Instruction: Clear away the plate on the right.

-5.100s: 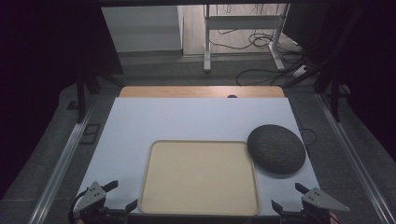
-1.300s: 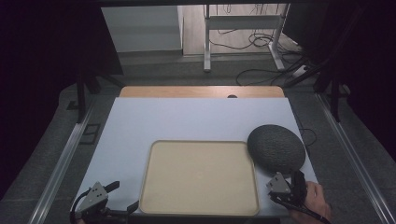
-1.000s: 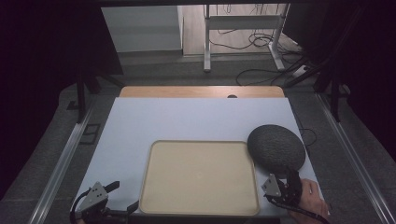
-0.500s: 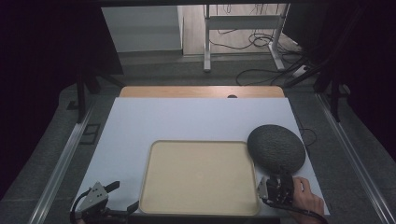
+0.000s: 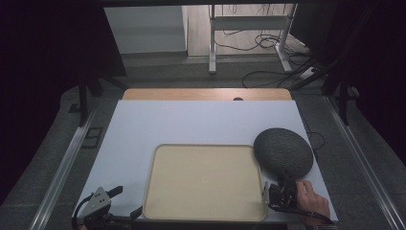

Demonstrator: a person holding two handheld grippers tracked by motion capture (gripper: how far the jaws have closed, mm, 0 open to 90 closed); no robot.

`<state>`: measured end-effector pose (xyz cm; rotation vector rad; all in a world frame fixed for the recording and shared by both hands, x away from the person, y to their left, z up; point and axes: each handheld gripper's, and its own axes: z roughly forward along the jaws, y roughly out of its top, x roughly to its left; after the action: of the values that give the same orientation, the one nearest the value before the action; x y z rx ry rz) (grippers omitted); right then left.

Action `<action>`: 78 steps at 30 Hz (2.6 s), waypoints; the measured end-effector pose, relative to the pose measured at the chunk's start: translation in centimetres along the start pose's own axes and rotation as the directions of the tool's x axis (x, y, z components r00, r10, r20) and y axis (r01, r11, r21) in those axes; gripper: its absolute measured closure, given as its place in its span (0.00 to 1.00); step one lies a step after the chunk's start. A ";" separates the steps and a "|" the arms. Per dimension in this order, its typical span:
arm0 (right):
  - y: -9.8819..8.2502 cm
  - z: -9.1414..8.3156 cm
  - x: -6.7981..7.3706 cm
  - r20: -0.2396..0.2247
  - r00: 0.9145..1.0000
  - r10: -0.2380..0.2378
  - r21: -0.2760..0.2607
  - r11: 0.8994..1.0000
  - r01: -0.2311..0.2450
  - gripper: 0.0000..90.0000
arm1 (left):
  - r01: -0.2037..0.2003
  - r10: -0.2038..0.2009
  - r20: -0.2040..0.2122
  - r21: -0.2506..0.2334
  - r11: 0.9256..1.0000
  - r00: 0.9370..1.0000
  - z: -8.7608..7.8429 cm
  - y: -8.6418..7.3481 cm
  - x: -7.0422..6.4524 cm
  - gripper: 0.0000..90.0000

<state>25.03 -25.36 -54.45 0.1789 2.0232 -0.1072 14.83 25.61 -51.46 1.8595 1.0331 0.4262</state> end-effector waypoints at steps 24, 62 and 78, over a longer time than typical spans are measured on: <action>-0.2 2.0 0.9 0.061 0.993 -0.098 0.006 0.995 0.098 0.91 | -0.004 0.004 0.003 0.001 1.000 1.000 0.0 0.0 0.0 0.01; 0.4 -1.5 -0.4 0.106 0.992 -0.067 -0.084 0.994 0.076 0.94 | 0.008 -0.008 0.001 -0.009 1.000 1.000 -0.1 0.0 0.1 0.01; 3.1 -3.5 0.2 0.113 0.989 -0.093 -0.180 0.977 0.112 0.93 | 0.010 -0.010 -0.002 -0.008 1.000 1.000 -0.1 0.0 0.1 0.01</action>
<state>22.38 -21.76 -53.11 -0.0486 1.9261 0.0075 14.80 25.74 -51.46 1.8462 1.0398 0.4256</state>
